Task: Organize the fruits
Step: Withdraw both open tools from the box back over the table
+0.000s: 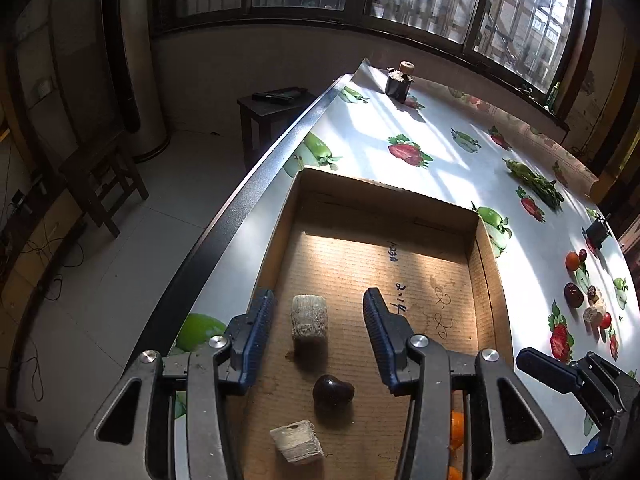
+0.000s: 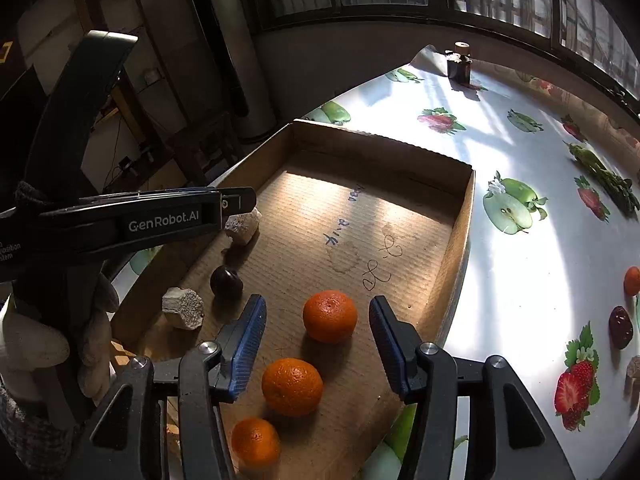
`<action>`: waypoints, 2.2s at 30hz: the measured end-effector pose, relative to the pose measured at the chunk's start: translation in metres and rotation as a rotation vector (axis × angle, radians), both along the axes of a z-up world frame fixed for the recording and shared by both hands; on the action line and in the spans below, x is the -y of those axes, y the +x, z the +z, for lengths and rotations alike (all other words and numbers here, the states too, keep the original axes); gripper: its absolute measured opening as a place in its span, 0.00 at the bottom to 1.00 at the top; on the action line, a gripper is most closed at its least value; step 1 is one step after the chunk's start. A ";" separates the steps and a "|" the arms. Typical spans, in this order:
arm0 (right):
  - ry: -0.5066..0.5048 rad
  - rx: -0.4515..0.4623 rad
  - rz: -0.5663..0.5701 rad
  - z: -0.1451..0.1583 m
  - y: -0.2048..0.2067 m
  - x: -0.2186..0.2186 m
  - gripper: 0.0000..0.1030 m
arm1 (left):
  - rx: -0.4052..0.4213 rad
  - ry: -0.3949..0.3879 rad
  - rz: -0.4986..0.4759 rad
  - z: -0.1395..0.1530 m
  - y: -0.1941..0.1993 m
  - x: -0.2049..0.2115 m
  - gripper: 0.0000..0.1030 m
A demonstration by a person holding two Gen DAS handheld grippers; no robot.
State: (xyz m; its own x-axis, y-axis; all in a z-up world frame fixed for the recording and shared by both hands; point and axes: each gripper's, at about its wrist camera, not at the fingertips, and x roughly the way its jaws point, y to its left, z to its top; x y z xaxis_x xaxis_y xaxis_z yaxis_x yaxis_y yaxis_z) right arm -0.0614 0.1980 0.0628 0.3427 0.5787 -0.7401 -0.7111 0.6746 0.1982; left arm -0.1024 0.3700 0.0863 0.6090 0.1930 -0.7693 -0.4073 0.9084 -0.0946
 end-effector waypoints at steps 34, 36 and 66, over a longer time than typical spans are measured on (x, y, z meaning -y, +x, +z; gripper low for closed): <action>0.170 0.086 -0.625 0.018 -0.037 0.247 0.78 | 0.084 0.215 -0.074 0.017 -0.046 0.218 0.85; 0.144 0.107 -0.623 0.017 -0.038 0.243 0.78 | 0.075 0.239 -0.058 0.014 -0.045 0.220 0.85; 0.107 0.079 -0.610 0.006 -0.030 0.243 0.78 | 0.032 0.260 -0.117 0.001 -0.034 0.239 0.85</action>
